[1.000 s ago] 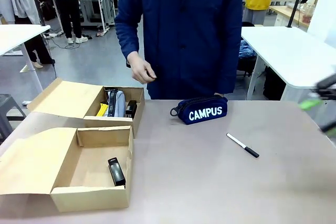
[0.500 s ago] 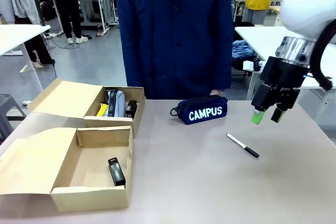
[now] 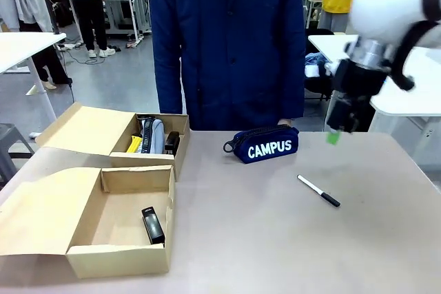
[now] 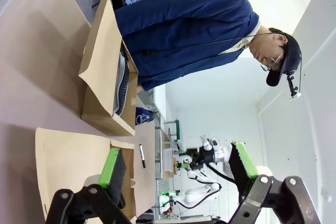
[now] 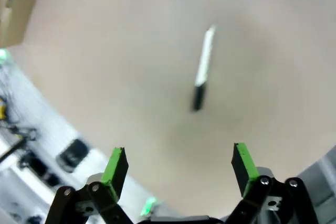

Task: Place items inside the box.
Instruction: Pick up a Pencil pouch or Stapler and place it inside the Mailer Box closest to the robot.

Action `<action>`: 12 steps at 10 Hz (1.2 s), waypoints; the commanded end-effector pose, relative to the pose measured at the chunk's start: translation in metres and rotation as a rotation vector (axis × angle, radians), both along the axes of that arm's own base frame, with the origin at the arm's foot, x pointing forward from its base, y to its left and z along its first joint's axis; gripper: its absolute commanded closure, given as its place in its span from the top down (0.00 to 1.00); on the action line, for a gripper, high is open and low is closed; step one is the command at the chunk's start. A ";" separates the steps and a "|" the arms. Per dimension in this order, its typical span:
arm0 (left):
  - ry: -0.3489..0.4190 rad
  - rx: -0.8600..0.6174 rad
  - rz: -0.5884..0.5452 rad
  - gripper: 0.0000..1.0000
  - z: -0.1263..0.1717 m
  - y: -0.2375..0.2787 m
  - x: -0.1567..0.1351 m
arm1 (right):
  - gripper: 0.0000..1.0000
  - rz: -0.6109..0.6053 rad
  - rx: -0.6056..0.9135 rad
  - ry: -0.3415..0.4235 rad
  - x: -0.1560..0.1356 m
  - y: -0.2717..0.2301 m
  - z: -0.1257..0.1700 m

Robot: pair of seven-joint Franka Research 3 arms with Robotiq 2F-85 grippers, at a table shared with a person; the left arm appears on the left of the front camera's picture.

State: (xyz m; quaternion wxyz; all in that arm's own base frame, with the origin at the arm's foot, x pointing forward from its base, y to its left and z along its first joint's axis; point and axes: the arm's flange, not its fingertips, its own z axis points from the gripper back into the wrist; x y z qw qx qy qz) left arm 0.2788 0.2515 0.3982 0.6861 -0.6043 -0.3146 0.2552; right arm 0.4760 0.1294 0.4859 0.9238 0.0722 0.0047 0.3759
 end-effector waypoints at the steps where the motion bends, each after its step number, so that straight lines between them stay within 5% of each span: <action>1: -0.015 -0.002 0.000 1.00 0.001 -0.003 -0.002 | 1.00 0.518 0.107 -0.360 0.079 0.021 -0.004; 3: -0.015 -0.002 0.000 1.00 0.001 -0.003 -0.002 | 1.00 0.855 0.282 -0.332 0.122 0.041 -0.011; 5: -0.015 -0.002 0.000 1.00 0.001 -0.003 -0.002 | 1.00 1.094 0.269 -0.352 0.141 0.057 -0.022; 6: -0.015 -0.002 0.000 1.00 0.001 -0.003 -0.002 | 1.00 1.181 0.313 -0.266 0.144 0.065 -0.034; 7: -0.015 -0.002 0.000 1.00 0.001 -0.003 -0.002 | 1.00 1.146 0.364 -0.143 0.145 0.065 -0.042; 8: -0.015 -0.002 0.000 1.00 0.001 -0.003 -0.002 | 1.00 0.875 0.164 -0.352 0.142 0.076 -0.031; 10: -0.015 -0.002 0.000 1.00 0.001 -0.003 -0.002 | 1.00 1.030 0.266 -0.342 0.126 0.084 -0.036; 12: -0.015 -0.002 0.000 1.00 0.001 -0.003 -0.002 | 1.00 0.850 0.419 -0.214 0.047 0.086 0.011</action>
